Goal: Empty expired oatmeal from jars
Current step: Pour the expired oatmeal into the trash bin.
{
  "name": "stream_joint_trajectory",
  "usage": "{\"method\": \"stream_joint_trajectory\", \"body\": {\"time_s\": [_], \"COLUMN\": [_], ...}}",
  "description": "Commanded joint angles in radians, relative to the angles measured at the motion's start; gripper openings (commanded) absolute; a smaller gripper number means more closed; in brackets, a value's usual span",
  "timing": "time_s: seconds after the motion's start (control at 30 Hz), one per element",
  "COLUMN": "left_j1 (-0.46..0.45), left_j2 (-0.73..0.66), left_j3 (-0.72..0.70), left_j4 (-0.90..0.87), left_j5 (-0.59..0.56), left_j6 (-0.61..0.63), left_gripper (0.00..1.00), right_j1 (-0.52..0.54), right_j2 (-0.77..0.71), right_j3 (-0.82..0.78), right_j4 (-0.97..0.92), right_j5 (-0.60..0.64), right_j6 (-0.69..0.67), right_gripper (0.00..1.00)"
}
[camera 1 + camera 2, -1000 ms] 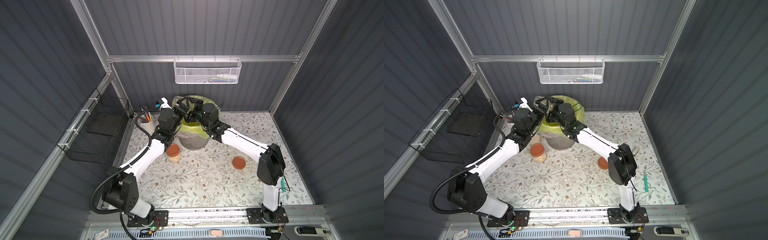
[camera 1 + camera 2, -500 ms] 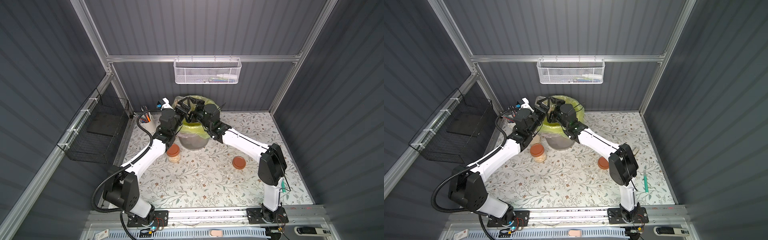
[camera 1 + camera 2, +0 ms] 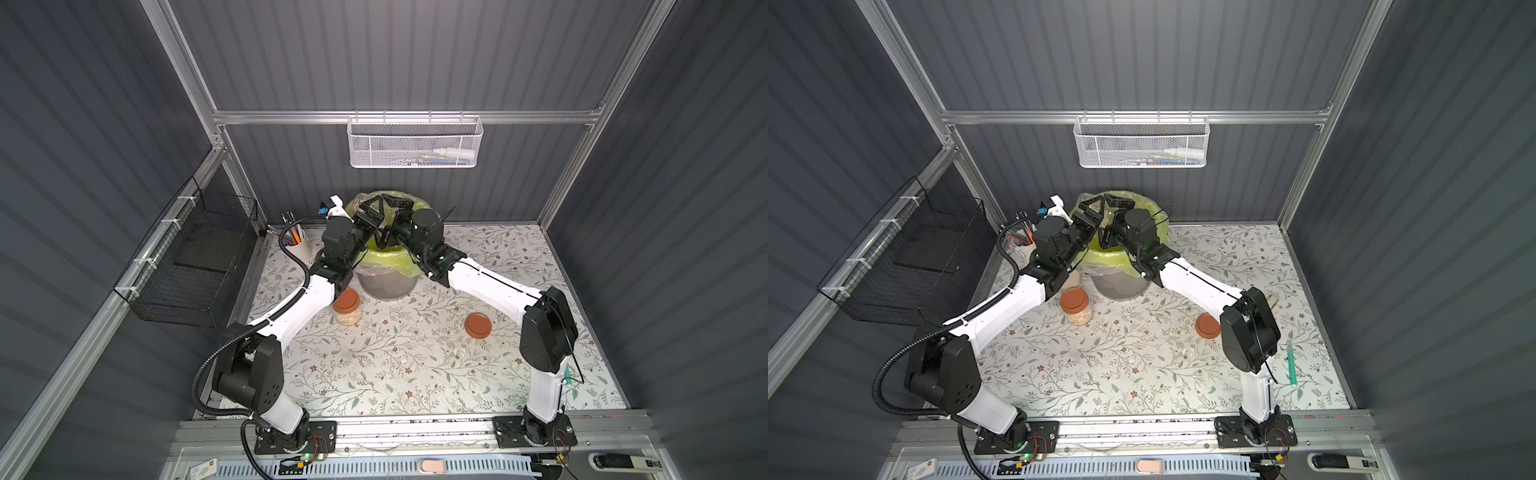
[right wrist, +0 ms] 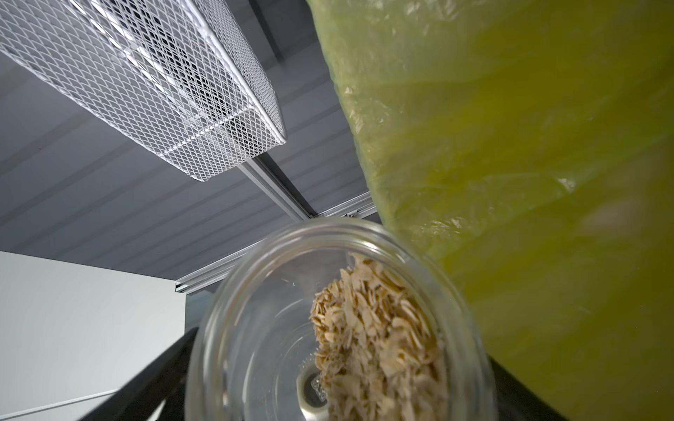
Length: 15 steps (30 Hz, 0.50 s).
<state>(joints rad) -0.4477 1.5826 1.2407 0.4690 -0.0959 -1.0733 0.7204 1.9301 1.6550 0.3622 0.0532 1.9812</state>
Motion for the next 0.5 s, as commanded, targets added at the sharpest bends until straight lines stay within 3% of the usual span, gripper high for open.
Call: {"method": "stream_joint_trajectory", "body": {"time_s": [0.0, 0.47], "left_j1": [0.012, 0.044], "left_j2": [0.000, 0.024], "left_j3": [0.058, 0.126], "left_j4": [0.088, 0.093], "left_j5": [0.004, 0.053], "left_j6": [0.030, 0.040], "left_gripper": [0.43, 0.41], "right_j1": [-0.003, -0.007], "right_j2": [-0.056, -0.089], "right_j3": [-0.014, -0.033], "right_j4": [0.004, -0.043], "right_j5": [-0.014, -0.066], "right_j6": [-0.013, -0.033], "right_gripper": [0.99, 0.99]}}
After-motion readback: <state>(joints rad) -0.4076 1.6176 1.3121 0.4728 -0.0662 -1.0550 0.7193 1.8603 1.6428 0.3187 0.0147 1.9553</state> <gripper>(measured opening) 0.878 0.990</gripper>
